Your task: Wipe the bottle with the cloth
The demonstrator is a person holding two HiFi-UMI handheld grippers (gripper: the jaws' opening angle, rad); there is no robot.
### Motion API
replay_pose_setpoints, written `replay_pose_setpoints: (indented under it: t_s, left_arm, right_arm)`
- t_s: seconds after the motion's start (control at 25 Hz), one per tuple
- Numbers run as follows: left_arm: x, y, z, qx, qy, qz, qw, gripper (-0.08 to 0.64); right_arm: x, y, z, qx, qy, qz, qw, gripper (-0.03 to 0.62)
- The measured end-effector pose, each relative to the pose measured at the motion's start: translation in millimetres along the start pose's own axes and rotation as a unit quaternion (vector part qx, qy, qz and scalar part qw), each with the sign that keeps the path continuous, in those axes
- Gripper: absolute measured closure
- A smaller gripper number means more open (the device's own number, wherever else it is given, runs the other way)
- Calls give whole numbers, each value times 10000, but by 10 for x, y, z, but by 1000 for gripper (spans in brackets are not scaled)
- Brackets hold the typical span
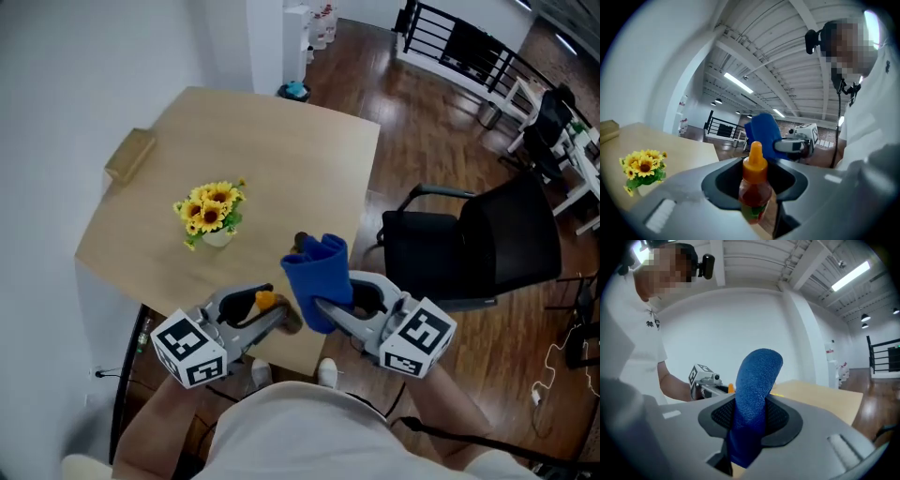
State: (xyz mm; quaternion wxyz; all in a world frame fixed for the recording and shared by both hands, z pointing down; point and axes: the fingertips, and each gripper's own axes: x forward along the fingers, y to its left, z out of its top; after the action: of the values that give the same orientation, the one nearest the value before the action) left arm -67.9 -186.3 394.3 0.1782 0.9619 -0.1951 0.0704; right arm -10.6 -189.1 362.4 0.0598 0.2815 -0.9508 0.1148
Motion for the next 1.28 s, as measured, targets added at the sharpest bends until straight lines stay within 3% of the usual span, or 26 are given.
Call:
replay_pose_setpoints:
  t_s: [0.12, 0.24, 0.72, 0.88, 1.08, 1.16, 1.28]
  left_arm:
    - [-18, -136, 97, 3, -141, -26, 9999, 399]
    - [-117, -168, 232, -9, -322, 47, 9995, 399]
    - [-481, -146, 901, -313, -1167, 567, 9910, 399]
    - [-483, -52, 946, -208, -1092, 854, 9901, 399]
    - [-354, 39, 860, -227, -879, 1102, 9898, 398]
    - [-319, 52, 838, -356, -937, 1117, 9887, 398]
    - [-319, -2, 890, -539, -1124, 1082, 9863, 398]
  right_arm:
    - [205, 146, 211, -310, -49, 496, 9983, 453]
    - [291, 211, 93, -327, 121, 770, 9964, 454]
    - [108, -69, -826, -148, 1019, 691, 9923, 454]
    - [-53, 74, -376, -297, 539, 655, 9960, 454]
    - [-72, 627, 408, -973, -351, 1206, 9873, 454]
    - [-11, 743, 391, -1181, -339, 1294, 9840, 454]
    - [25, 711, 27, -1164, 220, 1150, 9863, 454]
